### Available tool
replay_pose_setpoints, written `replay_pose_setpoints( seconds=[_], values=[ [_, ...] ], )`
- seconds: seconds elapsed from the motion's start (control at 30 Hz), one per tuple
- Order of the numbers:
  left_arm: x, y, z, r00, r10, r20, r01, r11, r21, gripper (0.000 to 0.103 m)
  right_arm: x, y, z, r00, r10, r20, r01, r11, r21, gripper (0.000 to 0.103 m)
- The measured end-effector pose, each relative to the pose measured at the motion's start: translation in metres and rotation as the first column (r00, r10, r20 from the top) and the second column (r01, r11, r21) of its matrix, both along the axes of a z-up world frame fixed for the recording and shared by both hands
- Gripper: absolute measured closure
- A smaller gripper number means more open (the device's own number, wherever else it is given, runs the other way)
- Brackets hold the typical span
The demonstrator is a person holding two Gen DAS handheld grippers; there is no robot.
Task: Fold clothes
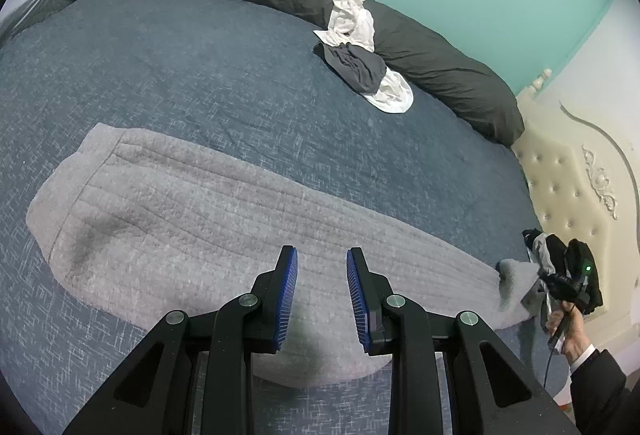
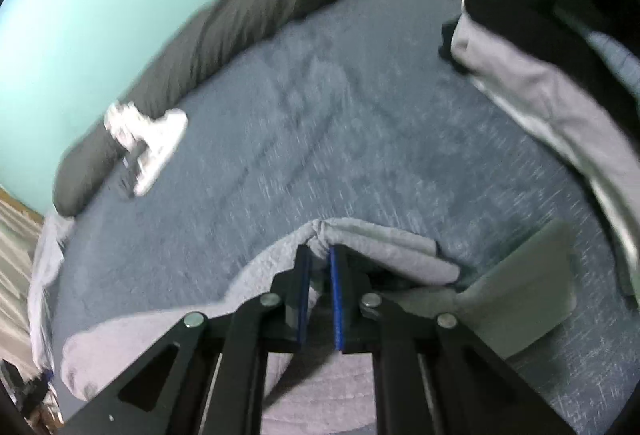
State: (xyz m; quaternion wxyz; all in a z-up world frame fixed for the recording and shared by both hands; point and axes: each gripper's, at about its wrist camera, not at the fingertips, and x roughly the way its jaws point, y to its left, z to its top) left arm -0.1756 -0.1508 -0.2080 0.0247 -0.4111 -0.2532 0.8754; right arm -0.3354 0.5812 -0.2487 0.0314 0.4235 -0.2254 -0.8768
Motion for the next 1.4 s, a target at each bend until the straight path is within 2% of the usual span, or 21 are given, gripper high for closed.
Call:
replay_pose_setpoints(
  seconds=[0.1, 0.2, 0.27, 0.37, 0.47, 0.6, 0.83, 0.9, 0.93, 0.97, 1.0, 1.13, 1.4],
  values=[
    [0.003, 0.001, 0.003, 1.0, -0.004, -0.005, 0.004, 1.0, 0.003, 0.075, 0.013, 0.003, 0.029, 0.996, -0.004, -0.09, 0.003, 1.0, -0.01, 0.095],
    [0.006, 0.0, 0.008, 1.0, -0.005, -0.018, 0.005, 1.0, 0.01, 0.075, 0.032, 0.006, 0.055, 0.989, 0.019, -0.146, -0.017, 1.0, 0.011, 0.095],
    [0.008, 0.001, 0.011, 1.0, -0.008, -0.025, 0.008, 1.0, 0.014, 0.075, 0.048, 0.013, 0.061, 0.987, 0.016, -0.16, -0.01, 0.999, 0.039, 0.095],
    [0.01, 0.002, 0.014, 0.999, -0.013, -0.031, 0.013, 1.0, 0.022, 0.075, 0.066, 0.029, 0.04, 0.994, -0.016, -0.105, 0.019, 1.0, 0.024, 0.095],
    [0.013, 0.003, 0.018, 0.999, -0.019, -0.036, 0.02, 1.0, 0.021, 0.075, 0.074, 0.044, -0.009, 0.997, -0.066, 0.047, 0.065, 0.998, 0.004, 0.095],
    [0.016, 0.005, 0.024, 0.999, -0.027, -0.041, 0.027, 1.0, 0.012, 0.075, 0.082, 0.053, -0.05, 0.985, -0.074, 0.154, 0.078, 0.997, -0.018, 0.095],
    [0.014, 0.004, 0.024, 0.999, -0.027, -0.039, 0.028, 0.999, 0.015, 0.075, 0.087, 0.071, -0.054, 0.973, -0.1, 0.21, 0.111, 0.993, -0.043, 0.093],
    [0.013, 0.005, 0.022, 0.999, -0.028, -0.037, 0.029, 0.999, 0.017, 0.075, 0.091, 0.081, -0.046, 0.971, -0.144, 0.19, 0.151, 0.988, -0.026, 0.09],
    [0.012, 0.006, 0.02, 0.999, -0.029, -0.034, 0.03, 0.999, 0.018, 0.075, 0.092, 0.084, -0.047, 0.97, -0.153, 0.186, 0.162, 0.986, -0.032, 0.082],
    [0.012, 0.007, 0.019, 0.999, -0.029, -0.032, 0.03, 0.999, 0.018, 0.075, 0.091, 0.09, -0.046, 0.969, -0.173, 0.176, 0.182, 0.983, -0.033, 0.07],
    [0.011, 0.007, 0.018, 0.999, -0.029, -0.03, 0.03, 0.999, 0.019, 0.075, 0.091, 0.095, -0.045, 0.967, -0.193, 0.165, 0.201, 0.979, -0.034, 0.067],
    [0.009, 0.011, 0.015, 0.999, -0.029, -0.024, 0.03, 0.999, 0.015, 0.075, 0.081, 0.102, -0.054, 0.959, -0.227, 0.171, 0.238, 0.97, -0.044, 0.066],
    [0.004, 0.013, 0.012, 0.999, -0.029, -0.017, 0.029, 1.0, 0.011, 0.075, 0.075, 0.112, -0.088, 0.93, -0.274, 0.245, 0.316, 0.936, -0.155, 0.066]
  ],
)
